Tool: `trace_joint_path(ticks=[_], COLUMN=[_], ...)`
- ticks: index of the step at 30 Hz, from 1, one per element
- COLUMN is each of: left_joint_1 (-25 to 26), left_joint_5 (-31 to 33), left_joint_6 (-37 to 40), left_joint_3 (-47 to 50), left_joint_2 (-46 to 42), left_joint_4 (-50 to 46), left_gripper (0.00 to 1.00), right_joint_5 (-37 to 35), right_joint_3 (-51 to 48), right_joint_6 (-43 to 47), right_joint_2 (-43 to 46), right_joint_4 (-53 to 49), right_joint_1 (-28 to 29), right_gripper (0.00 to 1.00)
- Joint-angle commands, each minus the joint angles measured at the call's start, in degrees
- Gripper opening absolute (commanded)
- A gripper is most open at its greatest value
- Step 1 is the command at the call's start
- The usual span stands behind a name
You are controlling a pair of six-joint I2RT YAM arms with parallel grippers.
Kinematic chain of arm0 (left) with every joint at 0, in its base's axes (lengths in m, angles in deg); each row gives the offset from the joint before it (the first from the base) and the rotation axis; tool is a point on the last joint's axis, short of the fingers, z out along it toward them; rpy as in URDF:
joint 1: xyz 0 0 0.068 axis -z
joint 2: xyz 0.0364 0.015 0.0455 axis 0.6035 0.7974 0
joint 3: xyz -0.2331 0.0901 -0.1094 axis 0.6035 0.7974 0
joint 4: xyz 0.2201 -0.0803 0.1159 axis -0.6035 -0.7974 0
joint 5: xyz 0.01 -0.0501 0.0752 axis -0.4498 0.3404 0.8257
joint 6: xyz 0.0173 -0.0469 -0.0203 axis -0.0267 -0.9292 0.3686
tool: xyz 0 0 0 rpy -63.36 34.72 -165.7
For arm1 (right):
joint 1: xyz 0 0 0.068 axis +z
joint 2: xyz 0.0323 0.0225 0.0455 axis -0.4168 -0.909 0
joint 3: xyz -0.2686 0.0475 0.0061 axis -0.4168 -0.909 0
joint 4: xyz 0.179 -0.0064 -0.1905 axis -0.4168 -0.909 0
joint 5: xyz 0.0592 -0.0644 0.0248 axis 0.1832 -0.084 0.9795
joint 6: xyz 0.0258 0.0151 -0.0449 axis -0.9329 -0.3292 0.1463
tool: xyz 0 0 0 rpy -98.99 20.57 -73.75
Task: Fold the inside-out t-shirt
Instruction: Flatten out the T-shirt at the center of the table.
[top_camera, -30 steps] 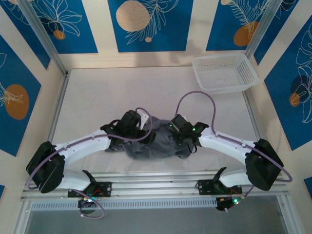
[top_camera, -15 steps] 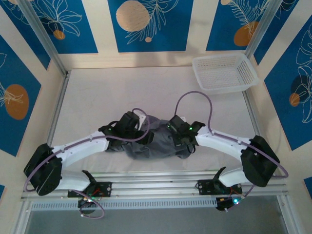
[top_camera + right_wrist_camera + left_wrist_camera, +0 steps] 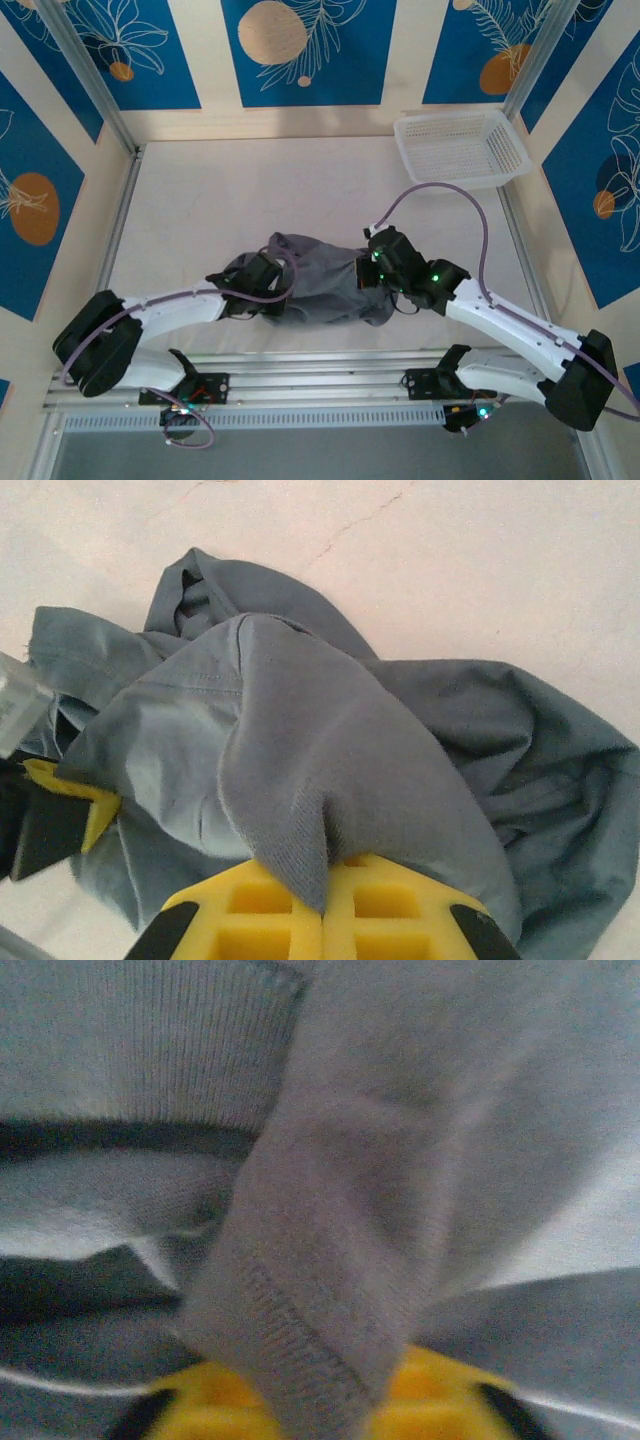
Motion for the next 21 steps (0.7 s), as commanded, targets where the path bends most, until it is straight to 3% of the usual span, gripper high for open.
trace_joint_path(ticks=[1, 4, 7, 9, 17, 19, 21], left_joint_1=[-2.46, -6.33, -7.69, -8.38, -10.67, -12.94, -14.65], left_joint_5=[6.17, 12.46, 16.66, 16.94, 15.16, 11.07, 7.23], left_joint_6=[5.45, 11.38, 15.97, 18.15, 27.87, 26.02, 22.36], left_joint_3=[-11.87, -26.40, -37.28, -43.68, -76.71, -93.26, -117.69], left_joint_2=[-8.96, -11.29, -10.76, -8.58, 20.92, 33.78, 49.07], left_joint_4=[-2.15, -8.37, -7.82, -6.59, -2.90, -7.83, -19.98], left_gripper=[0.00, 0.00, 0.00, 0.00, 0.00, 0.00, 0.00], right_joint_5=[2.95, 10.72, 23.22, 26.72, 21.60, 17.91, 9.20], right_joint_3=[5.51, 8.35, 10.39, 11.85, 14.38, 14.49, 14.01], right_joint_6=[-2.12, -1.06, 2.34, 3.23, 4.60, 4.40, 1.71], right_joint_2=[7.56, 14.31, 18.47, 19.62, 17.69, 16.88, 16.60], right_joint_4=[-0.45, 2.52, 8.51, 10.92, 14.88, 15.26, 14.69], right_joint_1=[-0.23, 0.39, 2.09, 3.36, 5.49, 5.48, 5.48], right_gripper=[0.00, 0.00, 0.00, 0.00, 0.00, 0.00, 0.00])
